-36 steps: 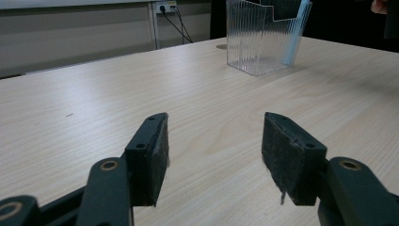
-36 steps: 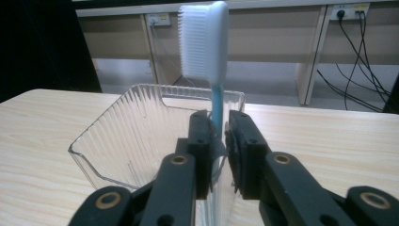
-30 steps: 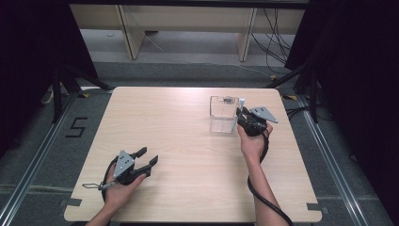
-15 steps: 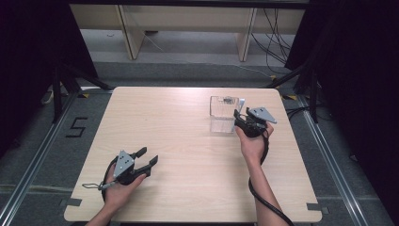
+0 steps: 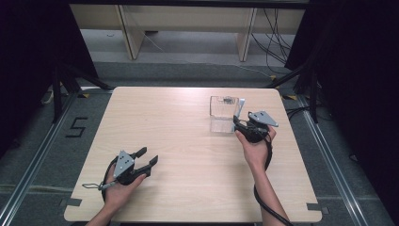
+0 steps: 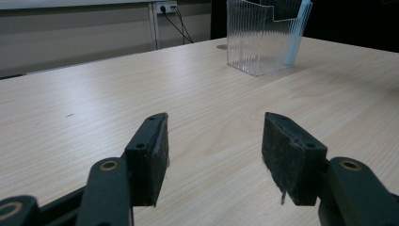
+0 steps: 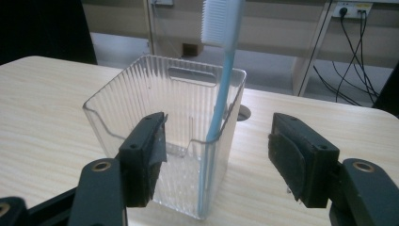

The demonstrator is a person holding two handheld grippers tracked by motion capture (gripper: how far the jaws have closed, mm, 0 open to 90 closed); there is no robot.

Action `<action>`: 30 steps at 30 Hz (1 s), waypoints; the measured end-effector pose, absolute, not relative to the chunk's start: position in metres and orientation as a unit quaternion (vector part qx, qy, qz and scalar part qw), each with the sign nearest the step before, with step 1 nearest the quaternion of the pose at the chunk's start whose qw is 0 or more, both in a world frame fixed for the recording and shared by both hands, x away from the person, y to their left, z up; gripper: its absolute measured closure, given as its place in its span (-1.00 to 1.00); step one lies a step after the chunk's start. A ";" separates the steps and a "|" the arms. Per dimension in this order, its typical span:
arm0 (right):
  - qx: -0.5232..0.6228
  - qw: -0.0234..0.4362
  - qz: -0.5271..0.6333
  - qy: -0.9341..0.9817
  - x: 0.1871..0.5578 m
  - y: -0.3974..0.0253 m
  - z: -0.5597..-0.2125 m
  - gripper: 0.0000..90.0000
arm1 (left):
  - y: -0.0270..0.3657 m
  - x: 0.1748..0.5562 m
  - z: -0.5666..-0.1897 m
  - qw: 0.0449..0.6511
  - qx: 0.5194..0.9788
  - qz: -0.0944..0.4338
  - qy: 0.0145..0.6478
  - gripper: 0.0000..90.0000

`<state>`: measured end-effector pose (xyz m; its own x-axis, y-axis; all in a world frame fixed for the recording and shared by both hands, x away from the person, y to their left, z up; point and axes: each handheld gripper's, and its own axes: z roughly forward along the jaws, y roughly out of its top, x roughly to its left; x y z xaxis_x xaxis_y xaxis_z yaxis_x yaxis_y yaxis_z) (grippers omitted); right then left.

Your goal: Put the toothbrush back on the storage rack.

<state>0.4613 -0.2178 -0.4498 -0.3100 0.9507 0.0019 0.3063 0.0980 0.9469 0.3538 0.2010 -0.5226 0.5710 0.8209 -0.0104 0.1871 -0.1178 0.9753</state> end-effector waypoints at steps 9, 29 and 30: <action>0.475 0.335 0.468 0.666 0.443 -0.224 -0.451 -0.20 | 0.201 0.354 -0.523 0.554 0.691 0.286 0.365 -0.08; 0.468 0.324 0.466 0.678 0.410 -0.236 -0.466 -0.24 | 0.200 0.355 -0.523 0.560 0.687 0.287 0.363 -0.08; 0.471 0.329 0.465 0.673 0.408 -0.236 -0.467 -0.24 | 0.200 0.355 -0.523 0.560 0.687 0.287 0.363 -0.08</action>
